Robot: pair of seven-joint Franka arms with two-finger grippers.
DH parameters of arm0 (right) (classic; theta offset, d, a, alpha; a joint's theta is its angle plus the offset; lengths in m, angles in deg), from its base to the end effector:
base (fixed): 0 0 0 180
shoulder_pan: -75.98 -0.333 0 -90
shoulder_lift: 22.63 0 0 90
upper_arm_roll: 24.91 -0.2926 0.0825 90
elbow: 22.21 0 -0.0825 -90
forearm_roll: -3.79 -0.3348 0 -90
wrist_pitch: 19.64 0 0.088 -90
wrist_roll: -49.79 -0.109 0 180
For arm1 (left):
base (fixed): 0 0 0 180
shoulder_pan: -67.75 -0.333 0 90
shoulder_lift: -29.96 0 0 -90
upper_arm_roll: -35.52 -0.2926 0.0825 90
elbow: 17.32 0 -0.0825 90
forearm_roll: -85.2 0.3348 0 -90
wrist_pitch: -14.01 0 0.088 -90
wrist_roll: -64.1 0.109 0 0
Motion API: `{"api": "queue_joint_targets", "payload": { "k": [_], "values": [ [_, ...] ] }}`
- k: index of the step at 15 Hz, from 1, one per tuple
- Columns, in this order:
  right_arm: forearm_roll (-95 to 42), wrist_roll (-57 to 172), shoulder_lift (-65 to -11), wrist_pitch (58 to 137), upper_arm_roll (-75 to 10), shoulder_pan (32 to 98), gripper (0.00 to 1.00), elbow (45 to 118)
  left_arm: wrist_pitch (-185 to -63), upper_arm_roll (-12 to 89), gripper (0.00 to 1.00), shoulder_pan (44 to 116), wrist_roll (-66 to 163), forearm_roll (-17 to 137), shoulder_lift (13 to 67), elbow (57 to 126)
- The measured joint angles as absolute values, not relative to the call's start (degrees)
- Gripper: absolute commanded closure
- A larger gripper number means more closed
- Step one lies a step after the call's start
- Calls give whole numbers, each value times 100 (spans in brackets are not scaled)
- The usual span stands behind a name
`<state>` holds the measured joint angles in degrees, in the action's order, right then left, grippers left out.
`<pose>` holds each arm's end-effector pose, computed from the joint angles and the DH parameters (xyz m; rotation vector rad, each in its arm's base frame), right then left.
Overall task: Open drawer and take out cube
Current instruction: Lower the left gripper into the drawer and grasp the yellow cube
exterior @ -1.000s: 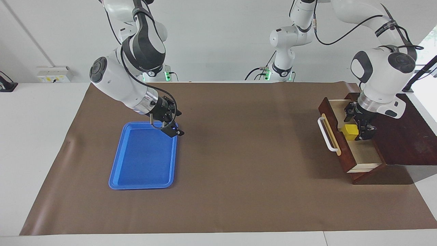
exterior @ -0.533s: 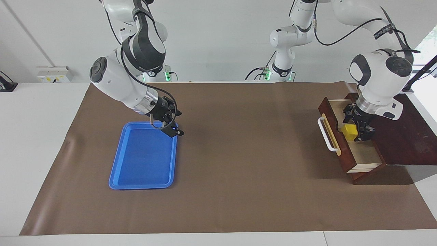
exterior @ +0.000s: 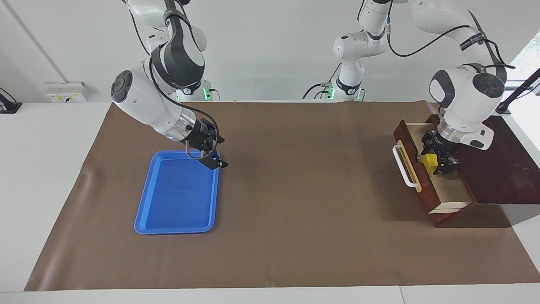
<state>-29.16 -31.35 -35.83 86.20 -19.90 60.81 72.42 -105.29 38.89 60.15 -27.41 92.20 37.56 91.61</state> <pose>0.5615 0.1495 0.4750 -2.0887 1.7719 0.5628 0.5481 0.0480 0.4322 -2.1426 -2.2382 -0.1619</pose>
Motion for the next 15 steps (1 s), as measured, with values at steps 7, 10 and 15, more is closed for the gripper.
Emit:
{"api": "queue_joint_targets", "payload": {
  "k": [7,10,15],
  "values": [
    [-2916,-3135,-3582,8620,-1990,6081,0,7242,-10361,3956,100,6095,-2742,9220,3746,8948],
    [-2916,-3135,-3582,8620,-1990,6081,0,7242,-9996,3969,100,6237,-2748,9220,3698,8753],
    [-2916,-3135,-3581,8620,-1990,6081,0,7242,-9359,3966,100,6279,-2748,9221,3591,8339]
  ]
}}
